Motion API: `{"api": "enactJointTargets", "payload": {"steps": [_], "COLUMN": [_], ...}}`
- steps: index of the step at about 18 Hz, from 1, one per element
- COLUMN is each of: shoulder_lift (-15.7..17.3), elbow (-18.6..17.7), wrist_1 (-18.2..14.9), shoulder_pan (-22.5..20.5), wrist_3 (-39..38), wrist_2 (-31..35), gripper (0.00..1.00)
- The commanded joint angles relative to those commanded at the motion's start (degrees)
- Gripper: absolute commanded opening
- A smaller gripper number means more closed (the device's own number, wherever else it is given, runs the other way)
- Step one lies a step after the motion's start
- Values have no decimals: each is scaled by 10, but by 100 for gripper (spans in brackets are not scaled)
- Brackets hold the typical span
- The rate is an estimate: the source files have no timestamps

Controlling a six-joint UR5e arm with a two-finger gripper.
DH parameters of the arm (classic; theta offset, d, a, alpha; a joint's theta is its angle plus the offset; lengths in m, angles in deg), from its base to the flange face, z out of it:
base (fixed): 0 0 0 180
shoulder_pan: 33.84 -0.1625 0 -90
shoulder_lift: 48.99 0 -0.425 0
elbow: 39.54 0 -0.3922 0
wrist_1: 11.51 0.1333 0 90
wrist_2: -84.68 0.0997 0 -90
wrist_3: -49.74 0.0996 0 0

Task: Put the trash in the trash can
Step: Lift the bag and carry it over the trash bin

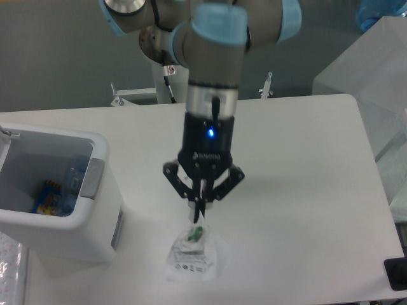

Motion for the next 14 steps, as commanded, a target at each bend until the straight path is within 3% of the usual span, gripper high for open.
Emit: {"api": "enactJointTargets", "payload": {"steps": [3,6,10,14], "shoulder_lift": [22,42,78,82], "elbow": [-10,-35,-96,-120], "wrist_1": [-2,-4,-16,-18], "shoulder_pan": [22,54,83,111], "wrist_3": [14,93,233,281], "wrist_2": [3,3,0,4], "gripper": [1,1,1,1]}}
